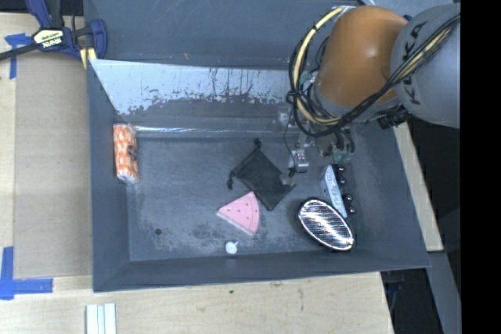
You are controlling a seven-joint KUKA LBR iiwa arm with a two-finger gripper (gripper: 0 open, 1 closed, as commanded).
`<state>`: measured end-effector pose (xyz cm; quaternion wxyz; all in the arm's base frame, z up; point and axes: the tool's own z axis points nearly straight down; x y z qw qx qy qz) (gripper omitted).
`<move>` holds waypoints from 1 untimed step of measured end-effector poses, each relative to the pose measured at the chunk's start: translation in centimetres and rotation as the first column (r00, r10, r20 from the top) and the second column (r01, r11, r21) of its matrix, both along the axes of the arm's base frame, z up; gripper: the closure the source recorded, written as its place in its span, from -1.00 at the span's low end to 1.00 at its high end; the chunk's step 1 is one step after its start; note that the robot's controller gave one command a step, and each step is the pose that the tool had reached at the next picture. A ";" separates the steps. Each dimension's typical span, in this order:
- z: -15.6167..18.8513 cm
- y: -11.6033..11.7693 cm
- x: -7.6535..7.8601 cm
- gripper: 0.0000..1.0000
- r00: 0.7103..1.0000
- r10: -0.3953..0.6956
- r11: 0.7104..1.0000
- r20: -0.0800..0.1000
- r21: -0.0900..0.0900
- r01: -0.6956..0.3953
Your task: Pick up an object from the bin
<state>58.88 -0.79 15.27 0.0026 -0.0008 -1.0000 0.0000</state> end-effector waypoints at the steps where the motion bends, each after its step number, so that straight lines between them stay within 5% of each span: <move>1: 0.5 0.0 0.2 -1.00 1.000 0.000 1.000 0.009 0.000 0.000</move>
Offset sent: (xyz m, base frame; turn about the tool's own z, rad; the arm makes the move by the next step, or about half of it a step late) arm 0.0034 0.0225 -0.0827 0.1019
